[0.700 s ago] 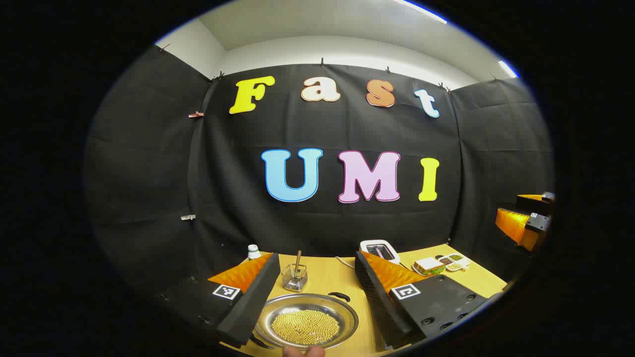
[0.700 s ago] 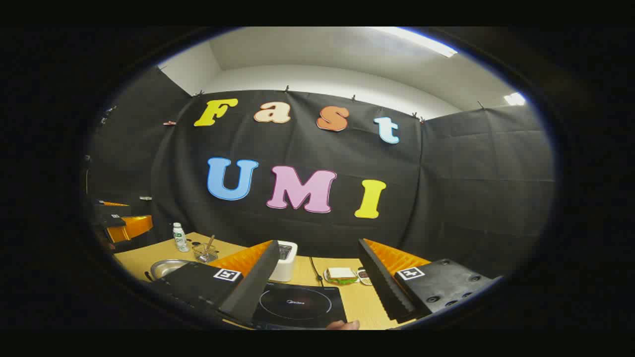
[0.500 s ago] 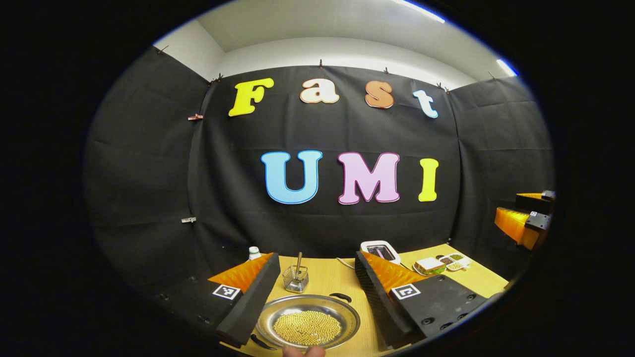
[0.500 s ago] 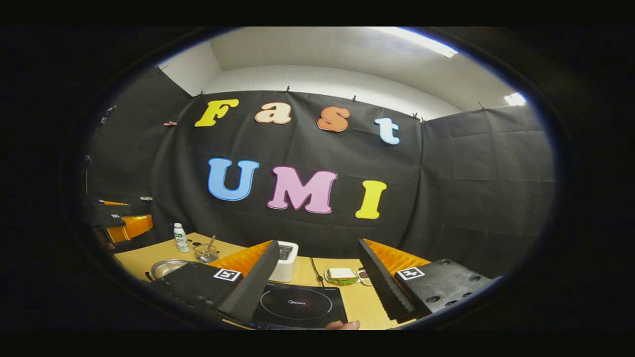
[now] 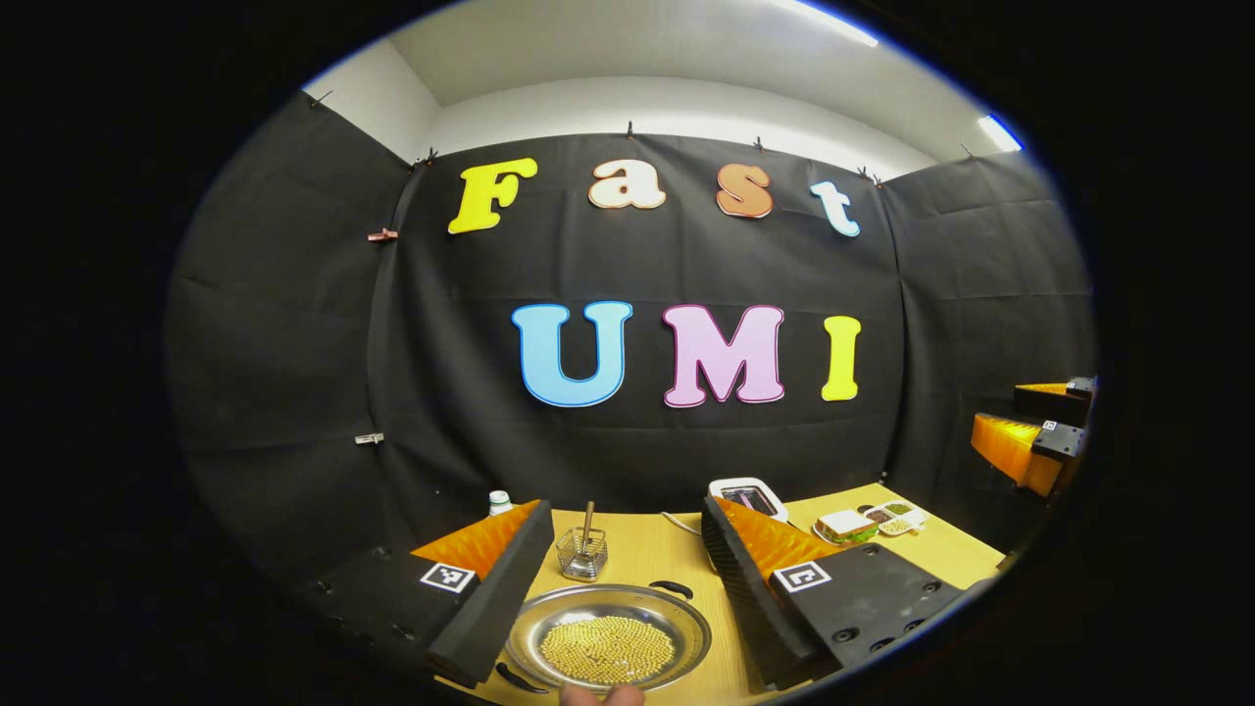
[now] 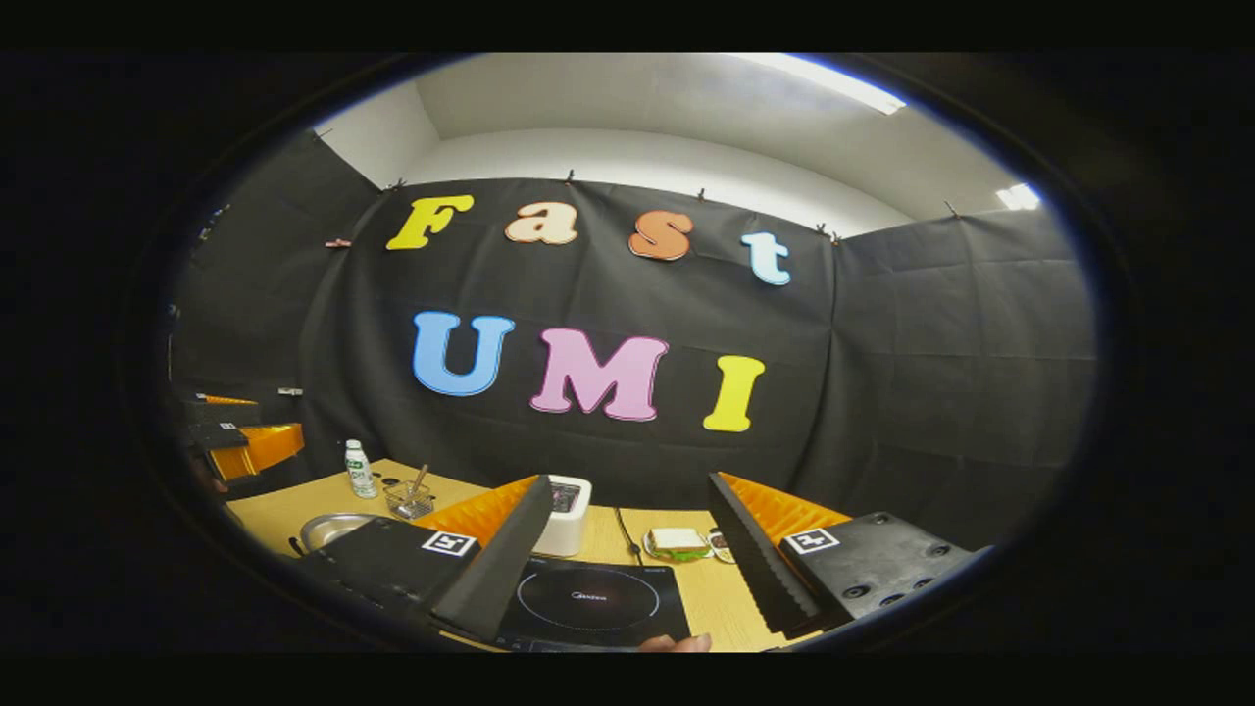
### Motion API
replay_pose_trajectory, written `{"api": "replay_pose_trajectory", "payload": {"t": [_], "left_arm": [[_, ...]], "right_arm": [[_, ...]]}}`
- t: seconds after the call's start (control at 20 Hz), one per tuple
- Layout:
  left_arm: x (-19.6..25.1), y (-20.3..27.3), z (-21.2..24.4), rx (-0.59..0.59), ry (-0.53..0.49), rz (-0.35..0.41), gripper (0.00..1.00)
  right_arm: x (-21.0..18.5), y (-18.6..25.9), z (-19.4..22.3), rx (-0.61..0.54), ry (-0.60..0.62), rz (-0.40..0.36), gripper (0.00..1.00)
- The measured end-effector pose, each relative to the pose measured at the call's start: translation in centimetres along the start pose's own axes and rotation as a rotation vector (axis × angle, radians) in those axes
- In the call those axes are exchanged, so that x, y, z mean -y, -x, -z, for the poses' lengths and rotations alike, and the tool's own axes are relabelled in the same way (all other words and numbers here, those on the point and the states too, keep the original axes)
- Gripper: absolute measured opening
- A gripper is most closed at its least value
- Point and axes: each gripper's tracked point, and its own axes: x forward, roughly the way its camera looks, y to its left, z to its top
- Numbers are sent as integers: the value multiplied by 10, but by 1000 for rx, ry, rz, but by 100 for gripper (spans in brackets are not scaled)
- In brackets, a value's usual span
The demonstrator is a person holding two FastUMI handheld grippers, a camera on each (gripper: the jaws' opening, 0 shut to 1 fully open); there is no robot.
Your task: First push the handle of the pot to place it horizontally, then grasp the pot with both hands and set it on the induction cooktop.
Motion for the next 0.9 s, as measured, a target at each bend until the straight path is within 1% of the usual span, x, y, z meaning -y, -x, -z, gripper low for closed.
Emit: {"api": "replay_pose_trajectory", "payload": {"t": [0.3, 0.45, 0.55, 0.65, 0.7, 0.8, 0.85, 0.9], "left_arm": [[0, 2, 0, 1, -1, 0, 95], [0, 4, -1, 8, -5, 1, 95], [2, 5, -1, 12, -1, 15, 95], [7, 8, -4, 24, 0, 44, 92], [8, 9, -8, 34, -7, 48, 82], [11, 11, -5, 15, -34, 71, 47], [8, 12, 0, -4, -47, 62, 30], [5, 12, 2, -18, -51, 52, 12]], "right_arm": [[0, 1, 0, -1, 2, 2, 98], [1, 10, 1, -2, 6, 4, 98], [2, 14, 0, -3, 6, 6, 98], [1, 12, 0, 0, 7, 4, 98], [2, 11, 0, 0, 10, 5, 98], [2, 11, 0, 1, 11, 4, 98], [1, 12, 0, 1, 12, 5, 96], [1, 11, 0, 2, 12, 4, 98]]}}
